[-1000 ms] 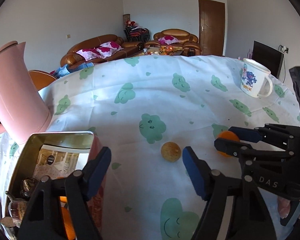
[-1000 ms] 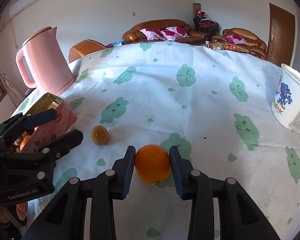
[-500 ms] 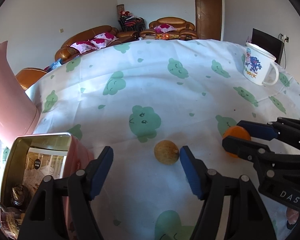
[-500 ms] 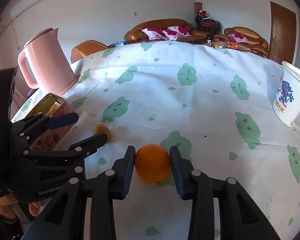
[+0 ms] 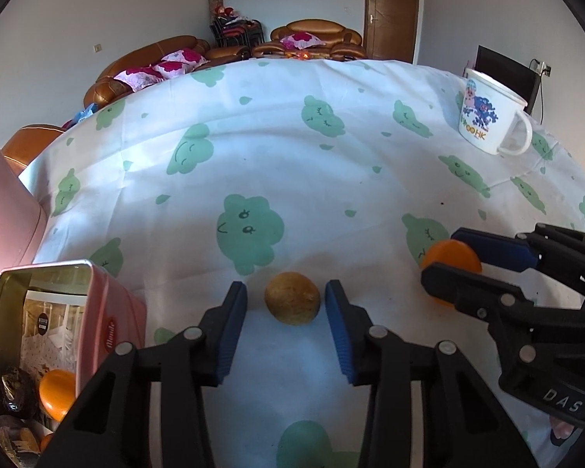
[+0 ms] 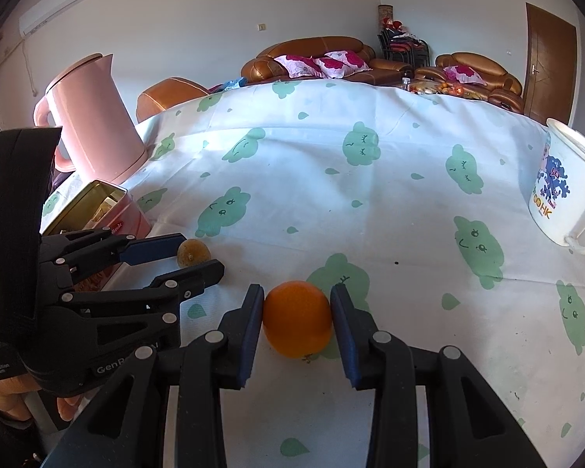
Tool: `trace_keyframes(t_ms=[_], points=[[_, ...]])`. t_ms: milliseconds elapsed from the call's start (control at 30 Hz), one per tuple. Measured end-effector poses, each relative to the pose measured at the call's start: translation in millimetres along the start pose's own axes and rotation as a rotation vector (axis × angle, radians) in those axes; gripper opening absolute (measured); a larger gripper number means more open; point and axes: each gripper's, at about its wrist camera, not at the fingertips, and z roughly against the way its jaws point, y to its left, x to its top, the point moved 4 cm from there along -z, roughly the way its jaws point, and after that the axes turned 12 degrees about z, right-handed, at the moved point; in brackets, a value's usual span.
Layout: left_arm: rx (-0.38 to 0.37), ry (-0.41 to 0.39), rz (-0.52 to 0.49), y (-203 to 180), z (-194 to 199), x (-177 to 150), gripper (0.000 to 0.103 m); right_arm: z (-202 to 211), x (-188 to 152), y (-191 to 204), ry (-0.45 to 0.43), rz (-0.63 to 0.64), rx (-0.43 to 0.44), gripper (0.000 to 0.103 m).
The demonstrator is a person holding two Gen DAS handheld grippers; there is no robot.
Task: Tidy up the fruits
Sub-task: 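Grasp the small yellow-brown fruit with the left gripper while the right holds the orange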
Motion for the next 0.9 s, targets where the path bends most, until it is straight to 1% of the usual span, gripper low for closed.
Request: trace_keyframes(t_ms=[33,67,100,133,167,200,233,333,533,633,667,733,767,800,833,867,900], points=[[-0.003,0.003,0.006,0.7,-0.6,0.4,0.045,-0.2,-0.2,-0.5,0.000,-0.002,0.002,0.038],[-0.002,0.006,0.020,3.3,-1.6,1.4,0.051,-0.4,-0.1,-0.8,0.000,-0.004,0.004,0.038],[0.002,0.010,0.041,7.2,-2.9,2.6,0.060,-0.5,-0.2,-1.1,0.001,-0.005,0.005,0.038],[-0.010,0.014,0.061,10.6,-4.1,3.9,0.061,-0.7,-0.3,-1.2,0.001,-0.005,0.006,0.038],[-0.016,0.016,0.061,10.5,-4.9,4.1,0.063,-0.9,-0.3,-0.7,0.002,-0.005,0.007,0.038],[-0.006,0.016,0.045,7.7,-5.5,3.6,0.065,-1.3,-0.3,-0.6,0.003,-0.005,0.009,0.038],[0.003,0.014,0.033,5.6,-5.6,3.2,0.065,-1.4,-0.4,-0.6,0.005,-0.005,0.011,0.038],[-0.007,0.017,0.039,7.0,-6.7,4.2,0.066,-1.9,-0.3,-0.5,0.007,-0.005,0.015,0.038],[0.000,0.018,0.044,7.9,-7.7,5.4,0.069,-2.9,-0.6,0.6,0.011,-0.001,0.017,0.038],[0.002,0.017,0.043,7.3,-7.7,5.4,0.069,-2.8,-0.6,0.7,0.011,0.000,0.016,0.038],[0.001,0.017,0.042,7.2,-7.6,5.3,0.069,-3.2,-0.6,1.2,0.011,0.002,0.014,0.038],[-0.006,0.015,0.032,5.7,-7.1,5.2,0.064,-3.2,-0.8,2.1,0.012,0.008,0.010,0.038],[-0.015,0.014,0.022,3.6,-6.2,4.8,0.058,-2.8,-1.0,2.1,0.011,0.008,0.010,0.038],[-0.029,0.012,0.008,0.6,-5.2,4.3,0.046,-2.8,-0.9,2.3,0.010,0.006,0.011,0.038],[-0.036,0.008,-0.009,-3.0,-4.1,3.4,0.039,-2.3,-1.2,2.0,0.009,0.003,0.012,0.038],[-0.035,0.004,-0.028,-6.7,-2.9,2.5,0.029,-1.7,-1.3,1.8,0.008,0.001,0.011,0.037],[-0.018,-0.003,-0.042,-9.3,-2.1,1.9,0.029,-0.9,-1.6,1.9,0.006,0.001,0.011,0.037]])
